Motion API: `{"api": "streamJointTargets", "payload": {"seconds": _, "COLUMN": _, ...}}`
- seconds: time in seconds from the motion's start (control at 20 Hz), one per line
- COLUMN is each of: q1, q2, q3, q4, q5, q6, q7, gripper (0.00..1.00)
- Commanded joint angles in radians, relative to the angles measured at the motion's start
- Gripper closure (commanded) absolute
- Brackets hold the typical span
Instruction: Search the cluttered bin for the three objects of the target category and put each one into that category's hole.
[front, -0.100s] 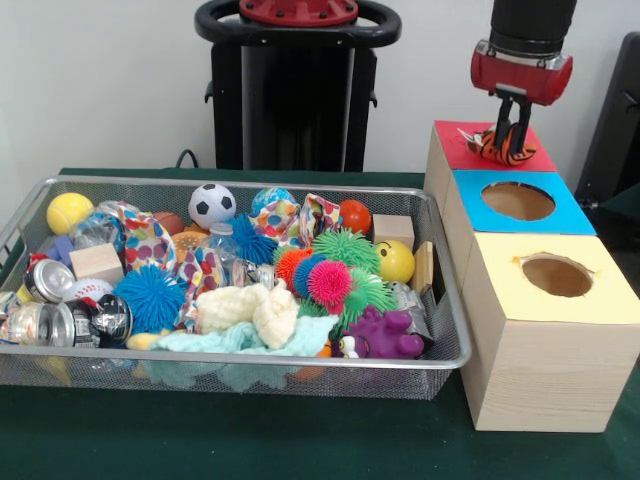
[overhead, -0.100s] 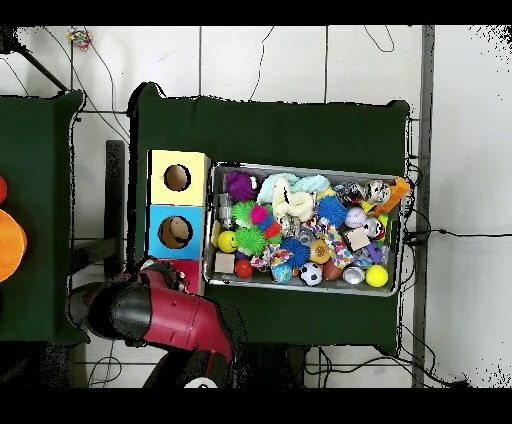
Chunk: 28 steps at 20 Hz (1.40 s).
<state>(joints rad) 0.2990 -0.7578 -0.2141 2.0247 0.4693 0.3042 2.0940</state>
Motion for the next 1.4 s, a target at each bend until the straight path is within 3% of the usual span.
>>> {"api": "streamJointTargets", "payload": {"seconds": 0.05, "q1": -0.019, "q2": 0.050, "q3": 0.069, "q4": 0.015, "q5": 0.021, "q6": -0.008, "q7": 0.194, "gripper": 1.00}}
{"api": "streamJointTargets", "payload": {"seconds": 0.3, "q1": -0.017, "q2": 0.063, "q3": 0.062, "q4": -0.017, "q5": 0.020, "q6": 0.014, "q7": 0.192, "gripper": 1.00}}
{"api": "streamJointTargets", "payload": {"seconds": 0.35, "q1": -0.019, "q2": 0.061, "q3": 0.065, "q4": -0.014, "q5": 0.020, "q6": 0.012, "q7": 0.191, "gripper": 0.00}}
{"api": "streamJointTargets", "payload": {"seconds": 0.95, "q1": -0.026, "q2": 0.053, "q3": 0.058, "q4": -0.033, "q5": 0.005, "q6": 0.111, "q7": 0.173, "gripper": 0.00}}
{"api": "streamJointTargets", "payload": {"seconds": 1.4, "q1": -0.009, "q2": 0.067, "q3": 0.043, "q4": -0.104, "q5": 0.008, "q6": 0.192, "q7": 0.202, "gripper": 0.00}}
